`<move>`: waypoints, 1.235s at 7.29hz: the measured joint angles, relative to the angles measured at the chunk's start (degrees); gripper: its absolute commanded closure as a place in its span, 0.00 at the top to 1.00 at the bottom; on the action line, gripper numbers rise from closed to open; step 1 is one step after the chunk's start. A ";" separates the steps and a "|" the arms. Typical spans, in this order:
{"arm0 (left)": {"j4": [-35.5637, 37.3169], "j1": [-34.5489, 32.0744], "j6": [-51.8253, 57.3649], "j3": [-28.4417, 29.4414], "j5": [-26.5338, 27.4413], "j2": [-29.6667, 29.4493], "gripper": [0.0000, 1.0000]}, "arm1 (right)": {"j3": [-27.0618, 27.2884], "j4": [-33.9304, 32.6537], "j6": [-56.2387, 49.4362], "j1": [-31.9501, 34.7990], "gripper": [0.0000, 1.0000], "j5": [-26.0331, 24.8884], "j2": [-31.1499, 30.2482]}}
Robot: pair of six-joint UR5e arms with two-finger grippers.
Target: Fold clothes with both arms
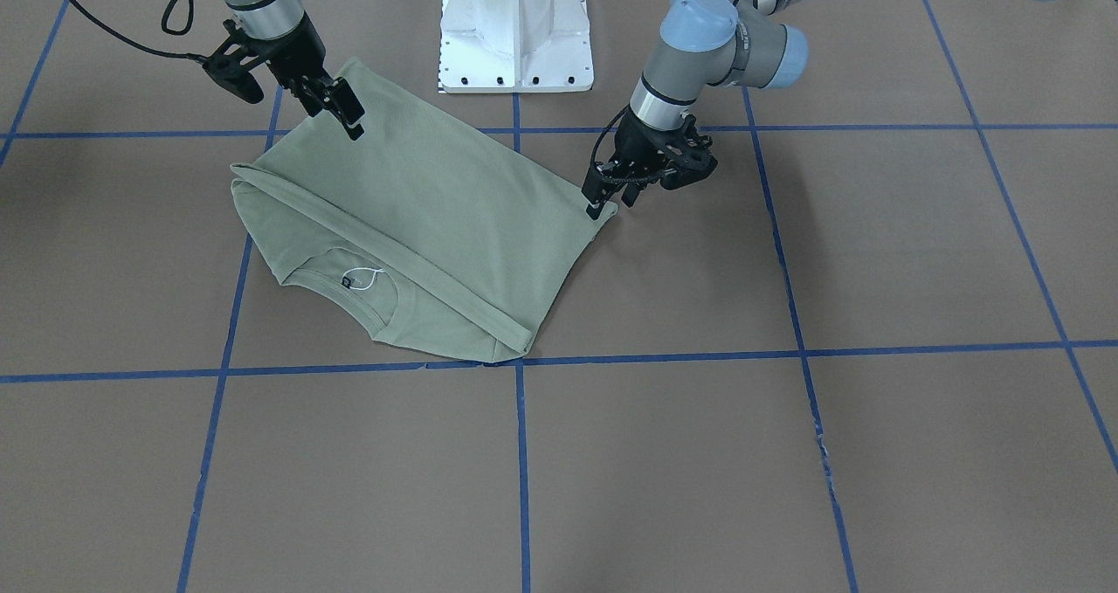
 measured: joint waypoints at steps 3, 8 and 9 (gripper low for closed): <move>0.23 0.12 0.04 -0.05 0.14 0.13 0.00 | -0.43 -0.01 -0.11 0.23 1.00 0.16 0.48; -0.51 -4.31 8.56 -1.94 -0.22 2.99 0.00 | -0.07 -0.01 -0.04 0.86 1.00 0.20 1.66; -2.57 -8.32 12.30 -0.94 -1.03 2.68 0.00 | 0.12 0.01 -0.08 1.54 1.00 0.36 1.75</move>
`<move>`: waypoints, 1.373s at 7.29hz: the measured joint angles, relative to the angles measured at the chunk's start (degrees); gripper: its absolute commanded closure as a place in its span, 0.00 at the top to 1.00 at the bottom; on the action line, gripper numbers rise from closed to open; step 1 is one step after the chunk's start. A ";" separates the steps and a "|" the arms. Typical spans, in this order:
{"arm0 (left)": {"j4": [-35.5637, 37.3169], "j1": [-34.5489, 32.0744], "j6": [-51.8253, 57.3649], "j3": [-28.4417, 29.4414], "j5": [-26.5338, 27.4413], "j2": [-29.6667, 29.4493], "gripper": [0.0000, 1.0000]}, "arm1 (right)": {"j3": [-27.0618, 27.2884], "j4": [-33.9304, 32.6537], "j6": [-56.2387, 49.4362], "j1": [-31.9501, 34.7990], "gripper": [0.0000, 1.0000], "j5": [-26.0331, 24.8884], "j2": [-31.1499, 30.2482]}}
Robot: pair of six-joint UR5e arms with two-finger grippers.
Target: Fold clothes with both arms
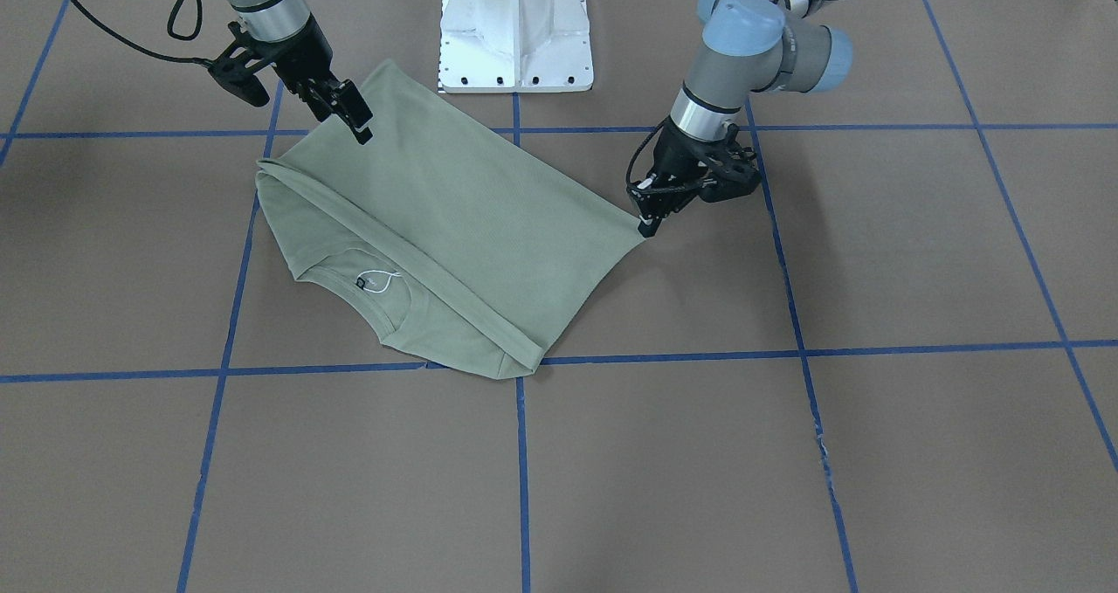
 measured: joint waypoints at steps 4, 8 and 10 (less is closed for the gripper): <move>-10.31 -12.10 6.31 26.68 -1.89 -17.82 0.00 | 0.93 0.21 -0.01 2.35 1.00 0.20 0.38; -22.06 -15.14 7.25 49.84 -1.71 -31.48 0.00 | 0.55 0.06 0.37 3.94 1.00 -1.58 2.77; -25.76 -15.22 7.45 54.91 -1.62 -33.61 0.00 | -1.69 0.03 0.16 4.09 1.00 -3.22 5.89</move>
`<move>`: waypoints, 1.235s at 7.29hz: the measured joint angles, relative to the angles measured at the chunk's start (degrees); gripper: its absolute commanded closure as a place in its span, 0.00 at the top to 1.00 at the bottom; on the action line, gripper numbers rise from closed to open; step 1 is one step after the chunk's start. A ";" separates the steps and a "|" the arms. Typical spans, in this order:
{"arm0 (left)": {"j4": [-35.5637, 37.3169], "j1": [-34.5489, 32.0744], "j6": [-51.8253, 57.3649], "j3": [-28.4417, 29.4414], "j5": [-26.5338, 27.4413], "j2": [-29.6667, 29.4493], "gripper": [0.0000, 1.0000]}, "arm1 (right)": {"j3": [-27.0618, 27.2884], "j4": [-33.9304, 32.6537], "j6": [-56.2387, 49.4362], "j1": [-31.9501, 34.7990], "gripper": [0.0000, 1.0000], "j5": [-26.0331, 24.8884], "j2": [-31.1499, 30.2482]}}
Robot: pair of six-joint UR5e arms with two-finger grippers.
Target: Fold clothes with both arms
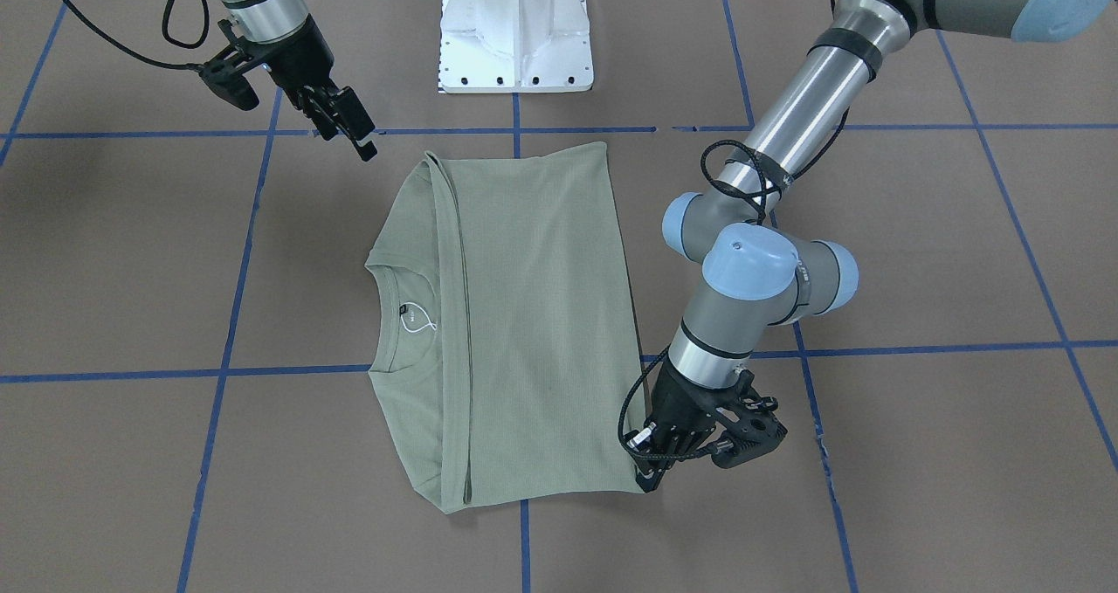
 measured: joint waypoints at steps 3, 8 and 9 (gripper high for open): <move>-2.51 -0.11 2.87 3.42 -0.05 -0.89 0.51 | -9.52 -0.76 -7.43 1.61 1.00 -2.34 8.19; 2.43 -2.68 5.92 -11.57 -7.62 5.36 0.58 | -16.31 -14.56 -35.80 2.37 1.00 0.89 18.85; 4.59 -2.96 5.98 -16.56 -9.18 8.09 0.58 | -16.21 -19.98 -42.47 1.67 1.00 1.34 20.88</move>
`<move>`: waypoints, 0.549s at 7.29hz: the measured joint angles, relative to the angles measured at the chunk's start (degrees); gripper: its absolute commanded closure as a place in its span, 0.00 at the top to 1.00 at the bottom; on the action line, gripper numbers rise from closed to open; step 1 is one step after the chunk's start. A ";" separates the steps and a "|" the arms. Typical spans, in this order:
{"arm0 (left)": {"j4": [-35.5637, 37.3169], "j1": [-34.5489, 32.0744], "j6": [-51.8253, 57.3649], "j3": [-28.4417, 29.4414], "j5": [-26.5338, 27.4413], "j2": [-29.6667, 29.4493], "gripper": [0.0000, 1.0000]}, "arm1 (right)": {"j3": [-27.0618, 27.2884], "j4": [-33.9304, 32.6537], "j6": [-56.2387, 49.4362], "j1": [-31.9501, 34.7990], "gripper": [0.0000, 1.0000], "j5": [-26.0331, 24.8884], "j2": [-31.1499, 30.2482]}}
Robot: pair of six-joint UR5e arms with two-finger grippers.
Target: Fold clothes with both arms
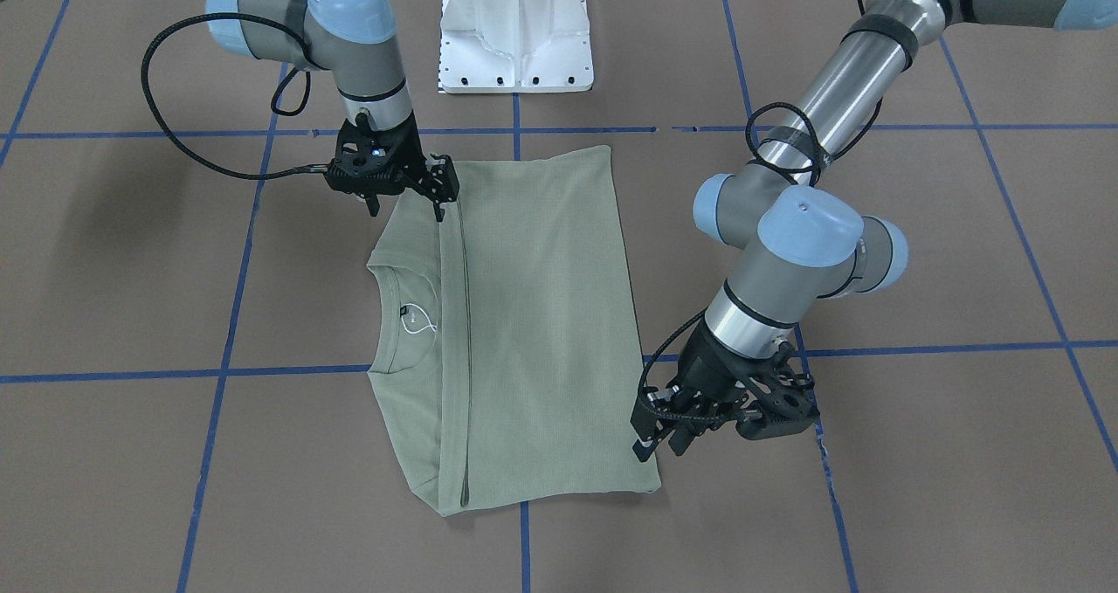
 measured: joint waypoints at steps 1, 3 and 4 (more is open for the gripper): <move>1.12 -0.33 0.05 -2.53 -0.70 1.51 0.58 | -0.02 -4.30 -6.31 -0.80 1.00 0.13 1.77; 1.69 -0.74 0.08 -4.03 -1.36 2.86 0.58 | -0.31 -8.70 -17.74 -2.50 1.00 0.30 3.54; 1.71 -0.93 0.09 -4.28 -1.90 3.47 0.58 | -0.55 -9.58 -20.86 -3.29 1.00 0.63 3.66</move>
